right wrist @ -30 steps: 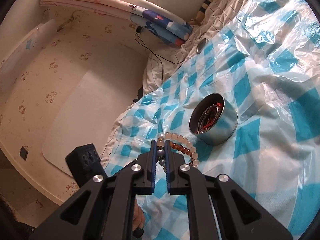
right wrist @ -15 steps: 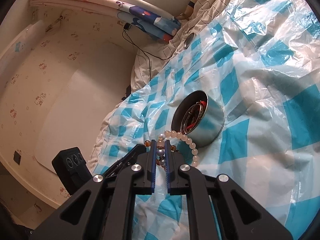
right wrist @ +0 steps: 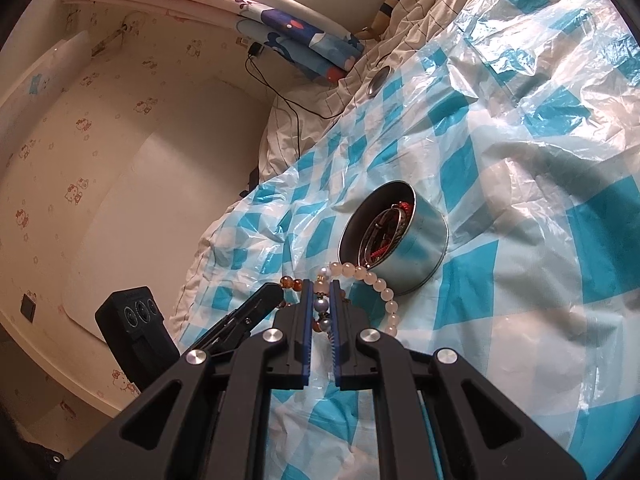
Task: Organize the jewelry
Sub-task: 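Carry both bead bracelets over the silver tin, then lower both bead bracelets into the tin and open both tools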
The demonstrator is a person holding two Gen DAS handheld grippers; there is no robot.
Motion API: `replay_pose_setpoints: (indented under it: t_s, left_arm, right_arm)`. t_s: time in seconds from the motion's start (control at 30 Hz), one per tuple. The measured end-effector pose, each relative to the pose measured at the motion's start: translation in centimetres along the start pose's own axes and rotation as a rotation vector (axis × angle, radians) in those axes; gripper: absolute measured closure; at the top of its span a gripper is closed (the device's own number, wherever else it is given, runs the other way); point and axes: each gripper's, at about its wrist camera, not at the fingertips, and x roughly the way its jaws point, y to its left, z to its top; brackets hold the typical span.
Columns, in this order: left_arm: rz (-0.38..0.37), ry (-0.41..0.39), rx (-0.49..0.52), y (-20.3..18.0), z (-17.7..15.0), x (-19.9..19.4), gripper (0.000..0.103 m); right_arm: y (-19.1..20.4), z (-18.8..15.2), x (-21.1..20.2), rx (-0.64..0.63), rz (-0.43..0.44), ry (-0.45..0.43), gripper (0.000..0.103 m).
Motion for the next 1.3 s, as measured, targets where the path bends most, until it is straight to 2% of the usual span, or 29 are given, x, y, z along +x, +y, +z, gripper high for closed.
replay_pose_setpoints:
  t_s: [0.47,0.83,0.93,1.1,1.3]
  left_arm:
    - [0.058,-0.024,0.075,-1.3,0.0,-0.4,0.093]
    - [0.120,-0.058,0.156,-2.6,0.1,-0.9,0.092]
    - [0.100,-0.055,0.140,-2.6,0.3,-0.9,0.092]
    - [-0.029,-0.052,0.031,-1.2,2.1,-1.2,0.092]
    - [-0.131,-0.064,-0.043,-0.2,5.2,0.0,0.092]
  right_arm:
    - [0.1,0.0,0.4,-0.004,0.003,0.004,0.094]
    - [0.4,1.0,0.8,-0.012,0.042,-0.015,0.094]
    - [0.4,1.3,1.1,-0.008,0.044,-0.018,0.094]
    - [0.5,2.9,1.3,-0.018,0.051,-0.055,0.094]
    - [0.7,4.7,1.8,-0.034,0.038,-0.078,0.094]
